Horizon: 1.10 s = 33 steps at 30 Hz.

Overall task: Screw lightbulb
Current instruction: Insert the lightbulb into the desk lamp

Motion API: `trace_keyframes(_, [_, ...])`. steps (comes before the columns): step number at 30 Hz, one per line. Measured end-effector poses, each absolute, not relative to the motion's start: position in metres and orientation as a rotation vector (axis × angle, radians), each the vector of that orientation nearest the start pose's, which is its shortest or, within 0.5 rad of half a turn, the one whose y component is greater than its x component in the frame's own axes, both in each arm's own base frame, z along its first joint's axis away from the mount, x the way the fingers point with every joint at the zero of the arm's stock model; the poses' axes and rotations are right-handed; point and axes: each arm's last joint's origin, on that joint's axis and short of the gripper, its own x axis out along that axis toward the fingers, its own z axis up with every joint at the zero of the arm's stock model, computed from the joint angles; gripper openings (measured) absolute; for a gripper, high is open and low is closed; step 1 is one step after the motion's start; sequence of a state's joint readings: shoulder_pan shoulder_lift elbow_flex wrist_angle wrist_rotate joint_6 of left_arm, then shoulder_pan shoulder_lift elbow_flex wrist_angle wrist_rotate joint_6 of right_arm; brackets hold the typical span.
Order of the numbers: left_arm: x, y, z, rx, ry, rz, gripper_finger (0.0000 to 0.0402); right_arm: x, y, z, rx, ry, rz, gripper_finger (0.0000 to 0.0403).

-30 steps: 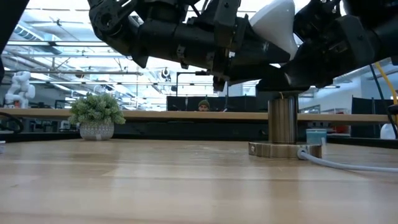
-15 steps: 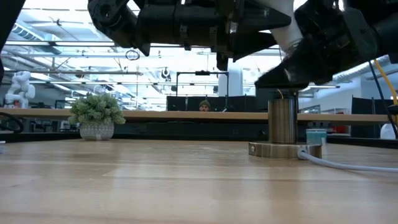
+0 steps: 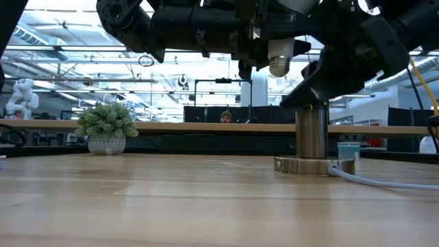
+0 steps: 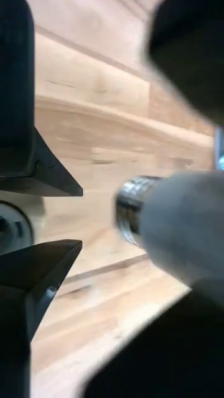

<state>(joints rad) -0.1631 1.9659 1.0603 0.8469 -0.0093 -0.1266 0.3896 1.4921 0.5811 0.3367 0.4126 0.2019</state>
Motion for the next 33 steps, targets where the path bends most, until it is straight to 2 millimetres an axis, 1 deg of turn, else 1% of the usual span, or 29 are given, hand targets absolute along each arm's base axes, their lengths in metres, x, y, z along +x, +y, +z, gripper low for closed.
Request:
trace_keyframes(4, [0.411,-0.067,0.186,-0.123,0.069,-0.15,0.0195,0.257,0.097,0.156,-0.02,0.55,-0.075,0.0116])
trace_keyframes(8, [0.411,-0.067,0.185,-0.122,0.074,-0.149,0.0195,0.254,0.101,0.159,-0.025,0.553,-0.057,0.0116])
trace_keyframes(11, [0.411,-0.067,0.185,-0.122,0.079,-0.148,0.0195,0.248,0.1,0.166,-0.011,0.553,-0.06,0.0116])
trace_keyframes(17, [0.411,-0.066,0.184,-0.121,0.081,-0.145,0.0195,0.238,0.096,0.189,0.014,0.501,-0.056,0.0116])
trace_keyframes(20, [0.411,-0.066,0.185,-0.122,0.076,-0.143,0.0195,0.23,0.092,0.194,0.021,0.529,-0.064,0.0116])
trace_keyframes(23, [0.412,-0.065,0.185,-0.121,0.068,-0.139,0.0195,0.224,0.089,0.196,0.059,0.566,-0.085,0.0116])
trace_keyframes(26, [0.412,-0.064,0.188,-0.118,0.043,-0.136,0.0195,0.221,0.088,0.197,0.096,0.587,-0.081,0.0116])
trace_keyframes(30, [0.413,-0.058,0.189,-0.119,0.026,-0.124,0.0195,0.218,0.088,0.193,0.112,0.638,-0.061,0.0116])
trace_keyframes(33, [0.413,-0.056,0.189,-0.12,0.024,-0.118,0.0195,0.213,0.086,0.189,0.128,0.702,-0.082,0.0116])
